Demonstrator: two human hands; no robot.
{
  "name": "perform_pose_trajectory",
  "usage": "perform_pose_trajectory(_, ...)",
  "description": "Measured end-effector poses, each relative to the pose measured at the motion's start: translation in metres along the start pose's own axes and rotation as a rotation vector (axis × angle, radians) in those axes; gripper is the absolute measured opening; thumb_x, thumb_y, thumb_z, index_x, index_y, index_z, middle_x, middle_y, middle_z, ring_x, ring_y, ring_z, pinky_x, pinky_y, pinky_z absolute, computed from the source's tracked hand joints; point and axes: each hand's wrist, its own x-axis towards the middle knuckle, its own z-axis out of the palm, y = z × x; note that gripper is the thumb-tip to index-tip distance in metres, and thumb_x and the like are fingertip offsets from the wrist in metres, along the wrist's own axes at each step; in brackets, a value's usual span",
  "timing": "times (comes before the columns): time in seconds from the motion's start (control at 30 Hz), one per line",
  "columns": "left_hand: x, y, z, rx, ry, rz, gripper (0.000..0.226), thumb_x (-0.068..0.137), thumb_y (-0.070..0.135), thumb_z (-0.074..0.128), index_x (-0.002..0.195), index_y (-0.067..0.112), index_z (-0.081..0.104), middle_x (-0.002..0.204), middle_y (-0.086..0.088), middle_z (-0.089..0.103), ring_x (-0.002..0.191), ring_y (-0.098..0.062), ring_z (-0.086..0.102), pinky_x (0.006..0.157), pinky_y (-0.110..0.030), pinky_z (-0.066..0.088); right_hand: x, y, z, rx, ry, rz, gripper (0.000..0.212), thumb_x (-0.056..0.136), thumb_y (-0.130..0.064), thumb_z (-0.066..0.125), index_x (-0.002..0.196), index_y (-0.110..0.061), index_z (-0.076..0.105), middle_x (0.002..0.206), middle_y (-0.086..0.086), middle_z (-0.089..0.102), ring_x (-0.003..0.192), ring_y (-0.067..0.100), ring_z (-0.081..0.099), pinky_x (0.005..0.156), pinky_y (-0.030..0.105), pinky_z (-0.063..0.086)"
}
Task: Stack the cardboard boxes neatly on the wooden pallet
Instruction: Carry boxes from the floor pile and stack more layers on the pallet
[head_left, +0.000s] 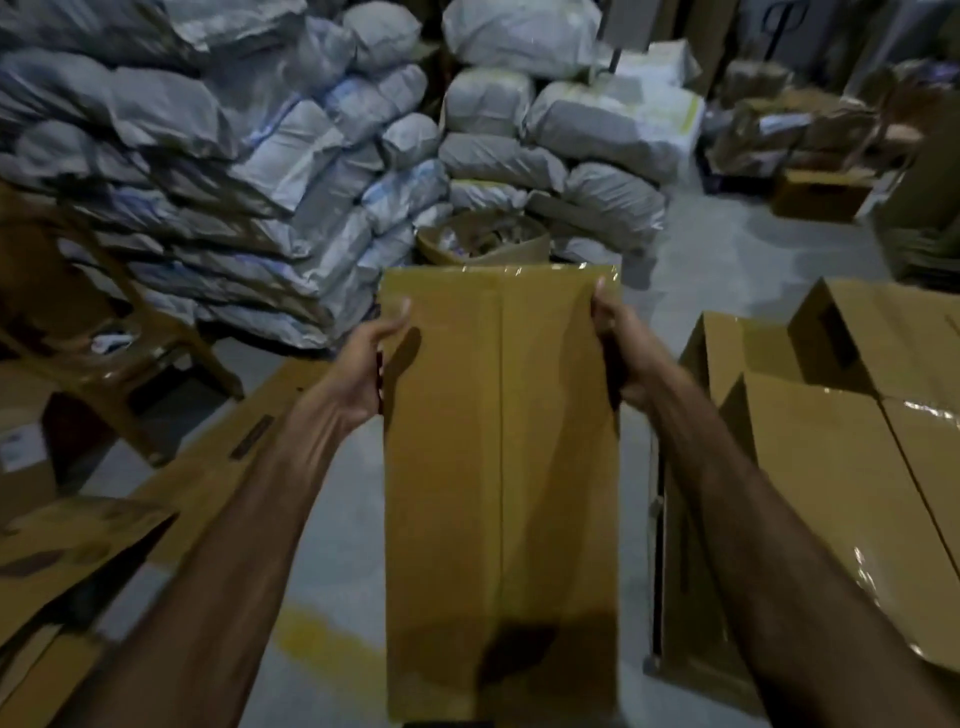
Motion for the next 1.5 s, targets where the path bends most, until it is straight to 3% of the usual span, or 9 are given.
perform_pose_trajectory(0.13, 0.108, 0.023, -0.011, -0.014, -0.019, 0.169, 0.043, 0.106, 0.049, 0.054, 0.146, 0.034, 0.059, 0.145, 0.005, 0.064, 0.13, -0.019, 0.063, 0.108, -0.05, 0.051, 0.097, -0.012, -0.017, -0.026, 0.172, -0.116, 0.047, 0.106, -0.056, 0.051, 0.139, -0.024, 0.062, 0.127, -0.005, 0.072, 0.118, 0.013, 0.068, 0.105, 0.047, 0.054)
perform_pose_trajectory(0.23, 0.177, -0.029, -0.001, 0.072, -0.038, 0.151, 0.054, 0.103, 0.02, 0.066, 0.153, 0.027, 0.047, 0.138, 0.006, 0.067, 0.124, -0.015, 0.067, 0.107, -0.036, 0.055, 0.133, 0.043, 0.002, -0.13, 0.205, -0.091, 0.042, 0.108, -0.036, 0.056, 0.147, -0.025, 0.047, 0.123, -0.019, 0.062, 0.103, -0.01, 0.065, 0.091, 0.02, 0.056)
perform_pose_trajectory(0.43, 0.319, -0.015, 0.015, 0.11, -0.166, -0.049, 0.052, 0.098, 0.019, 0.073, 0.146, 0.018, 0.053, 0.135, -0.005, 0.07, 0.109, -0.016, 0.073, 0.082, -0.026, 0.061, 0.241, 0.05, -0.03, -0.215, 0.268, 0.083, 0.057, 0.103, -0.041, 0.063, 0.152, -0.02, 0.042, 0.133, -0.004, 0.06, 0.114, 0.013, 0.061, 0.096, 0.038, 0.048)
perform_pose_trajectory(0.53, 0.396, 0.037, 0.035, 0.048, -0.272, -0.088, 0.047, 0.1, 0.028, 0.067, 0.144, 0.015, 0.061, 0.131, -0.004, 0.07, 0.097, -0.015, 0.075, 0.068, -0.028, 0.06, 0.311, 0.01, -0.062, -0.147, 0.243, 0.018, 0.042, 0.106, -0.033, 0.06, 0.144, -0.016, 0.054, 0.125, -0.004, 0.07, 0.113, 0.011, 0.07, 0.09, 0.027, 0.055)
perform_pose_trajectory(0.63, 0.479, 0.077, 0.054, -0.09, -0.205, 0.07, 0.046, 0.102, 0.044, 0.06, 0.142, 0.021, 0.064, 0.143, -0.003, 0.065, 0.117, -0.022, 0.067, 0.086, -0.036, 0.057, 0.379, -0.019, -0.118, 0.159, 0.235, -0.134, 0.036, 0.111, -0.036, 0.046, 0.139, -0.021, 0.062, 0.125, 0.002, 0.072, 0.103, 0.013, 0.072, 0.084, 0.035, 0.06)
perform_pose_trajectory(0.8, 0.573, 0.07, 0.119, -0.046, -0.273, -0.122, 0.034, 0.11, 0.029, 0.047, 0.106, 0.009, 0.073, 0.088, -0.01, 0.078, 0.07, -0.022, 0.075, 0.061, -0.032, 0.062, 0.477, -0.007, -0.16, 0.434, 0.238, 0.014, 0.056, 0.106, -0.051, 0.05, 0.141, -0.008, 0.062, 0.123, 0.019, 0.072, 0.105, 0.035, 0.072, 0.08, 0.045, 0.061)
perform_pose_trajectory(1.13, 0.79, 0.084, 0.214, 0.122, -0.306, -0.384, 0.043, 0.097, 0.036, 0.065, 0.126, 0.005, 0.07, 0.11, -0.018, 0.074, 0.089, -0.031, 0.071, 0.084, -0.042, 0.056, 0.634, -0.029, -0.272, 0.429, 0.342, 0.195, 0.038, 0.107, -0.035, 0.054, 0.131, -0.009, 0.065, 0.1, 0.011, 0.08, 0.081, 0.026, 0.078, 0.061, 0.033, 0.061)
perform_pose_trajectory(1.33, 0.938, 0.109, 0.311, 0.284, -0.544, -0.332, 0.033, 0.099, 0.018, 0.058, 0.129, 0.005, 0.062, 0.089, -0.01, 0.076, 0.07, -0.022, 0.072, 0.059, -0.031, 0.059, 0.722, -0.019, -0.348, 0.324, 0.545, 0.123, 0.05, 0.1, -0.024, 0.064, 0.149, -0.022, 0.051, 0.132, 0.013, 0.071, 0.112, 0.033, 0.073, 0.079, 0.04, 0.062)
perform_pose_trajectory(1.5, 1.057, 0.131, 0.415, 0.436, -0.86, -0.105, 0.08, 0.073, -0.002, 0.061, 0.149, 0.022, 0.053, 0.13, -0.007, 0.07, 0.103, -0.02, 0.069, 0.069, -0.029, 0.058, 0.772, -0.024, -0.379, 0.267, 0.857, 0.13, 0.057, 0.095, -0.004, 0.068, 0.146, -0.018, 0.047, 0.132, 0.016, 0.068, 0.105, 0.026, 0.073, 0.077, 0.029, 0.061)
